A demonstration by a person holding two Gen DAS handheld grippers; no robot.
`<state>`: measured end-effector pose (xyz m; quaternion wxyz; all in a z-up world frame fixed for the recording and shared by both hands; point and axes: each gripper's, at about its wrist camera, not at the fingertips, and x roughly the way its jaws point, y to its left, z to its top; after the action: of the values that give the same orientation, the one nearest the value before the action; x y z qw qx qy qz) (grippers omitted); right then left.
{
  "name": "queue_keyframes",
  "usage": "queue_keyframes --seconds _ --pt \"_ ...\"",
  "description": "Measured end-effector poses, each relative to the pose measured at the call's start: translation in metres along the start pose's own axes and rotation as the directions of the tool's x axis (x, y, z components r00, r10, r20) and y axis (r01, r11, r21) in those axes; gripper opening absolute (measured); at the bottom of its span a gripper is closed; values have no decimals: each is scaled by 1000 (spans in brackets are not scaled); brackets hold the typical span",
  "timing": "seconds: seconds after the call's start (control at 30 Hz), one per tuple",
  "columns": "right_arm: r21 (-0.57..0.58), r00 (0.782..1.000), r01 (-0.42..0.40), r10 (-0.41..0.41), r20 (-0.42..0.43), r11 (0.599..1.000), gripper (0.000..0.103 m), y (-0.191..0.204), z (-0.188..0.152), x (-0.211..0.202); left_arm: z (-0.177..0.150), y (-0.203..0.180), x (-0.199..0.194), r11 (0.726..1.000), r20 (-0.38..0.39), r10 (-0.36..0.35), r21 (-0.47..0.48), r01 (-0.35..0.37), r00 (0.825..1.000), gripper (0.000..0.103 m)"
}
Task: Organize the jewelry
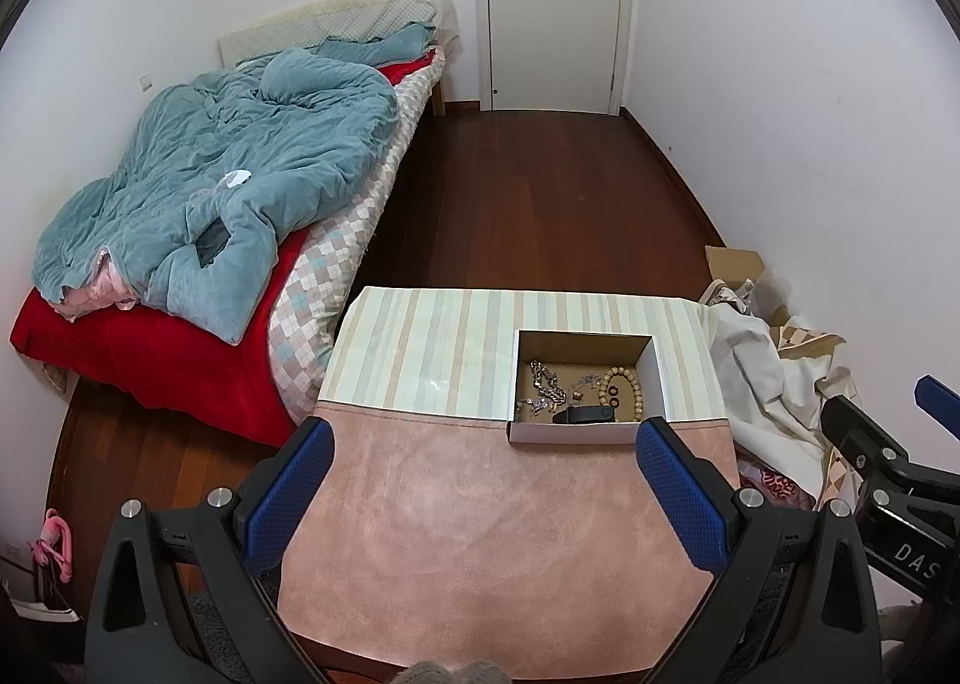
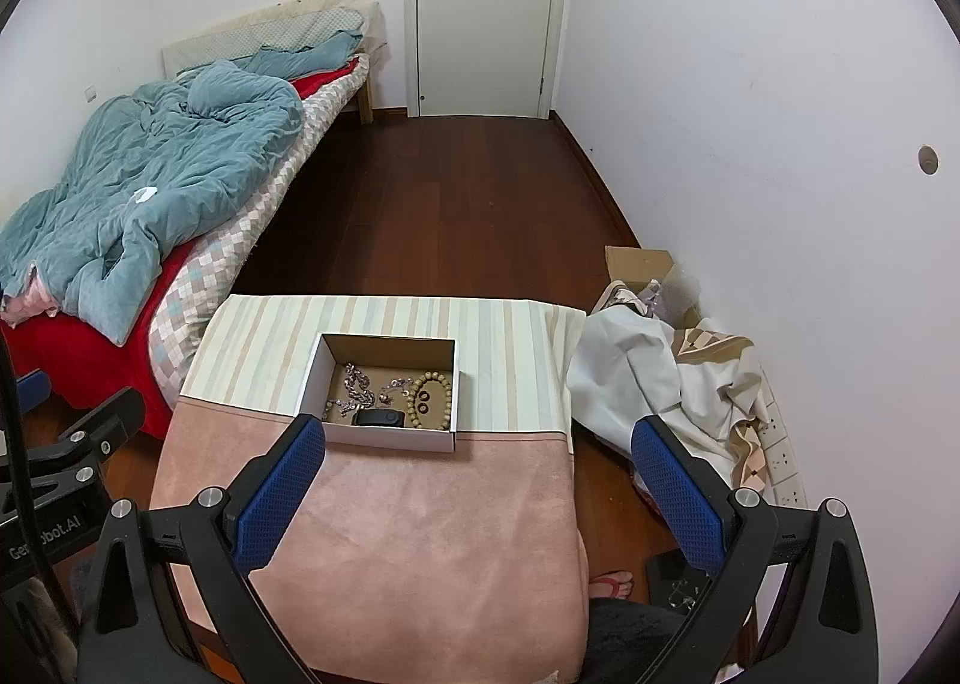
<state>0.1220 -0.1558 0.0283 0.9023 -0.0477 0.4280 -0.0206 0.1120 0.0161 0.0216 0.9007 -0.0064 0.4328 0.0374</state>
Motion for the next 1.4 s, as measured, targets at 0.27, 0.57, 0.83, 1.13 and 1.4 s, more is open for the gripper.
queue_keyframes --seconds 0.27,0.57,0.83,1.13,1.4 --pt "-3 1000 -2 2 -1 1000 103 1 0 0 1 -1 0 1000 1 0 0 0 1000 103" --pt "-5 1000 -6 6 -2 1000 103 3 -2 0 1 -1 -1 1000 2 3 1 -3 1000 103" --pt "-10 1000 -12 12 -6 1000 103 6 -3 0 2 0 -1 1000 1 1 3 -1 1000 103" --pt "-8 1000 -7 7 -8 1000 103 5 -4 1 1 -1 -2 1000 1 2 5 -2 1000 103" --pt "-9 1000 -7 7 -7 1000 103 4 -4 2 1 -1 -2 1000 1 2 3 -2 1000 103"
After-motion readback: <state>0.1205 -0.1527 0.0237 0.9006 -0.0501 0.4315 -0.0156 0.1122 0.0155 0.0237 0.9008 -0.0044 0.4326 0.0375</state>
